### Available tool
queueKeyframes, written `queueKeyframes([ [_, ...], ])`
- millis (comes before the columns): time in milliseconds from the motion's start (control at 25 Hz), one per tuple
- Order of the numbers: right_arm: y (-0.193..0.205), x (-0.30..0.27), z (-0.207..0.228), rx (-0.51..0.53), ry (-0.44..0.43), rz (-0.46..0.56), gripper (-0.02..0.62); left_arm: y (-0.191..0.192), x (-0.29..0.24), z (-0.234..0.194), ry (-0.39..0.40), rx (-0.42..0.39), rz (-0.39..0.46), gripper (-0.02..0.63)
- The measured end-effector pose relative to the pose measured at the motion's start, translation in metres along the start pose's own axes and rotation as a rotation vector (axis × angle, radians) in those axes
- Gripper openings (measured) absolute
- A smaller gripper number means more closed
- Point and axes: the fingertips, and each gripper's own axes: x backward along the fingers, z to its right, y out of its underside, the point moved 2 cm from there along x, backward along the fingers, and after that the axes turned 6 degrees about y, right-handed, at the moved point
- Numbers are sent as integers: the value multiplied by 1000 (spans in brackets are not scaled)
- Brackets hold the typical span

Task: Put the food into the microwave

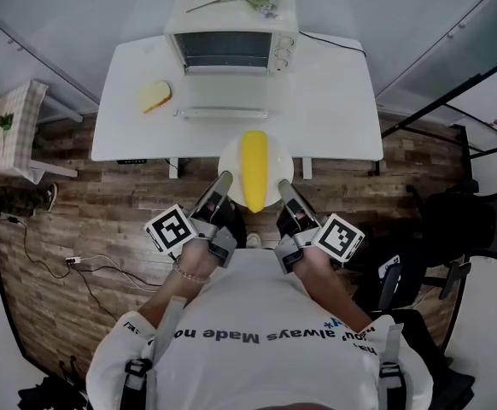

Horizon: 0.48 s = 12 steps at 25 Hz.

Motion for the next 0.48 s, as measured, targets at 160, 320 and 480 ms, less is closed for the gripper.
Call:
queueKeyframes([
  [160, -7, -17, -7, 15, -25, 4, 31, -15, -7, -5, -10, -14, -2, 18],
  [320, -24, -66, -12, 10, -15, 4, 32, -57, -34, -20, -18, -5, -7, 18],
  [480, -34, -96, -18, 13, -2, 9, 32, -86, -52, -23, 4, 10, -11, 18],
])
